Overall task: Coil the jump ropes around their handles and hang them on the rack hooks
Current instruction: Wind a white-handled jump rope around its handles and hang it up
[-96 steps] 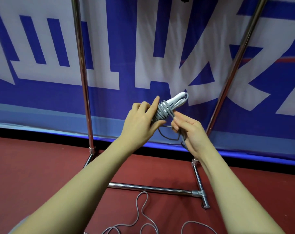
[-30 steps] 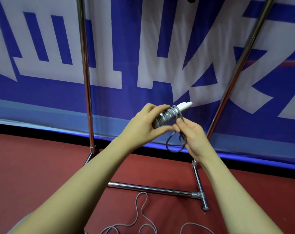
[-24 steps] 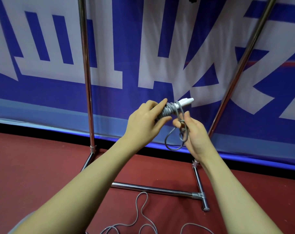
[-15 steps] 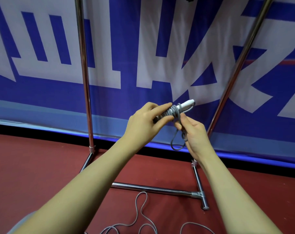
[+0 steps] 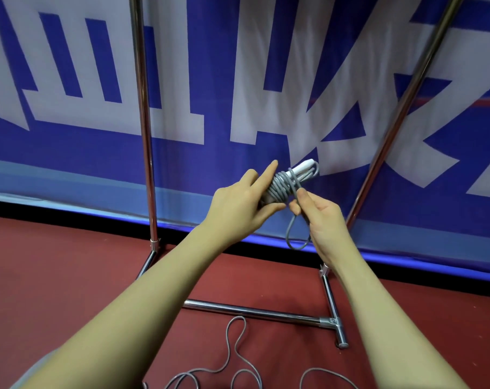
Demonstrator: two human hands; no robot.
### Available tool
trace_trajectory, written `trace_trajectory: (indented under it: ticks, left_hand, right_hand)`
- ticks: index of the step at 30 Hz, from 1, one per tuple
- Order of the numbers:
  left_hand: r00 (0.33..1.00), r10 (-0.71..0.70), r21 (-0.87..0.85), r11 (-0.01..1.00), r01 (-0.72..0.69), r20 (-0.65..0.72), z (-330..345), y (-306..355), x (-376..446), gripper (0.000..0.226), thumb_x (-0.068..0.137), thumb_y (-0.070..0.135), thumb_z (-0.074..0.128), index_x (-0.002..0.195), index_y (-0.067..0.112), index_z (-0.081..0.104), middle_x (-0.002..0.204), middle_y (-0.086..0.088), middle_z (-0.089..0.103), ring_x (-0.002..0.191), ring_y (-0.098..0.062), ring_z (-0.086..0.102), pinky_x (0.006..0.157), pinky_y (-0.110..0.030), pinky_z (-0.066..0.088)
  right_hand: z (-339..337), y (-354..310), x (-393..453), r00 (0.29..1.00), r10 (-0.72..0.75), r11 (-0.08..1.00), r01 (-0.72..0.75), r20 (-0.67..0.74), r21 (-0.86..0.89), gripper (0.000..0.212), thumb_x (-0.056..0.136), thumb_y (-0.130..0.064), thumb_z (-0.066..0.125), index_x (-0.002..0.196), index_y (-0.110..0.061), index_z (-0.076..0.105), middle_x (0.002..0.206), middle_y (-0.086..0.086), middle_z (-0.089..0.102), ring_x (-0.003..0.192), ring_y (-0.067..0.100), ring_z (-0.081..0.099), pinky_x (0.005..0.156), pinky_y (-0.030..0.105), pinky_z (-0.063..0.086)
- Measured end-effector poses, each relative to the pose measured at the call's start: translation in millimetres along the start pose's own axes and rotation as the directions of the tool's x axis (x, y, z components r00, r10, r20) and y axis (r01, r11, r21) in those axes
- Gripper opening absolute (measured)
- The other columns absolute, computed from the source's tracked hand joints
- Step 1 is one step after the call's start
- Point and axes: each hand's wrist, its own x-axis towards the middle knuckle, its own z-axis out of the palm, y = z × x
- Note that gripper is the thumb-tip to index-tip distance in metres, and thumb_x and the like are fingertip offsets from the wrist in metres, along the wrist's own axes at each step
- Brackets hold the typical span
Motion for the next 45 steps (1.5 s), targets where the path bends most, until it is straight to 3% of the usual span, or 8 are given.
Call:
trace_trajectory:
  ticks: [6, 10, 15, 23, 29, 34, 37, 45]
  left_hand:
    - [0.974, -0.118, -0.379, 0.907, 0.185, 0.193, -11.1, 5.1, -1.4, 0.055, 0.083, 0.056, 0.06, 0.134, 0.046, 0.041, 0.096, 0.022, 0.056, 0.079, -0.003, 0.049, 0.079, -0.039, 0.051]
    - [0.998, 0.024, -0.093, 0.995, -0.029, -0.054, -7.4, 7.7, 1.7, 0.044, 0.085, 0.054, 0.055, 0.125, 0.037, 0.059, 0.097, 0.003, 0.057, 0.068, -0.012, 0.051, 0.05, -0.028, 0.044]
    - [0.955, 0.225, 0.257, 0.951, -0.172, -0.192, 10.5, 9.1, 2.3, 0.047, 0.093, 0.043, 0.047, 0.127, 0.014, 0.063, 0.087, -0.011, 0.061, 0.059, -0.027, 0.049, 0.049, -0.029, 0.034]
    - [0.988, 0.106, 0.082, 0.992, -0.097, -0.115, 5.4, 1.0, -1.4, 0.062, 0.083, 0.055, 0.049, 0.131, 0.017, 0.059, 0.086, -0.007, 0.055, 0.059, -0.023, 0.052, 0.04, -0.029, 0.043]
    - [0.968, -0.244, -0.233, 0.94, 0.249, 0.049, -6.2, 10.0, 0.5, 0.059, 0.089, 0.052, 0.059, 0.143, 0.033, 0.044, 0.1, 0.007, 0.052, 0.085, -0.014, 0.053, 0.071, -0.032, 0.046]
    - [0.996, 0.029, 0.072, 0.997, -0.022, -0.086, 0.3, -3.9, 7.7, 0.06, 0.087, 0.053, 0.046, 0.131, 0.014, 0.059, 0.091, -0.006, 0.061, 0.074, -0.031, 0.051, 0.059, -0.034, 0.042]
    - [0.983, 0.12, 0.184, 0.978, -0.093, -0.141, 4.3, -5.4, 8.8, 0.058, 0.087, 0.047, 0.045, 0.125, 0.008, 0.063, 0.088, -0.013, 0.058, 0.061, -0.029, 0.047, 0.047, -0.03, 0.035]
    - [0.983, 0.043, 0.01, 0.999, -0.042, -0.179, 5.2, 4.8, 1.4, 0.049, 0.091, 0.041, 0.044, 0.125, 0.011, 0.064, 0.087, -0.009, 0.061, 0.057, -0.026, 0.057, 0.04, -0.029, 0.043]
  right_hand:
    - [-6.4, 2.2, 1.9, 1.0, -0.013, 0.997, 0.014, -0.015, 0.08, 0.041, 0.097, -0.022, 0.054, 0.056, -0.022, 0.053, 0.064, -0.005, 0.055, 0.075, 0.012, 0.052, 0.08, 0.029, 0.039]
    - [-1.7, 0.5, 0.9, 0.994, 0.004, 0.992, 0.011, -0.113, 0.129, 0.042, 0.095, -0.017, 0.057, 0.053, -0.019, 0.052, 0.055, -0.011, 0.051, 0.061, 0.004, 0.048, 0.071, 0.023, 0.038]
    - [-0.8, -0.9, 2.2, 0.994, 0.036, 0.977, -0.014, -0.104, 0.213, 0.037, 0.095, -0.021, 0.056, 0.06, -0.014, 0.048, 0.054, -0.011, 0.045, 0.062, 0.007, 0.041, 0.076, 0.029, 0.034]
    - [-9.6, -1.7, 5.8, 0.994, 0.02, 0.986, -0.037, 0.105, 0.165, 0.054, 0.094, -0.035, 0.047, 0.093, 0.018, 0.055, 0.063, -0.007, 0.044, 0.07, 0.01, 0.037, 0.079, 0.032, 0.03]
    - [-8.8, -6.8, 4.1, 0.987, -0.021, 0.979, -0.012, 0.158, 0.204, 0.02, 0.09, -0.022, 0.049, 0.082, -0.008, 0.061, 0.063, -0.004, 0.052, 0.07, 0.012, 0.055, 0.082, 0.028, 0.043]
    - [-4.2, -7.8, -1.8, 0.986, 0.088, 0.955, -0.125, 0.144, 0.27, 0.02, 0.099, -0.008, 0.046, 0.094, -0.014, 0.065, 0.061, -0.004, 0.047, 0.055, 0.012, 0.05, 0.065, 0.032, 0.055]
    - [-2.6, -7.0, -3.9, 0.981, 0.132, 0.947, -0.168, 0.144, 0.274, 0.024, 0.1, -0.009, 0.043, 0.104, -0.017, 0.065, 0.061, -0.005, 0.038, 0.049, 0.01, 0.034, 0.043, 0.02, 0.04]
    - [2.6, -12.7, -4.1, 0.986, 0.138, 0.904, -0.164, 0.092, 0.396, 0.021, 0.096, -0.009, 0.049, 0.111, -0.011, 0.065, 0.06, -0.002, 0.038, 0.048, 0.009, 0.03, 0.043, 0.02, 0.032]
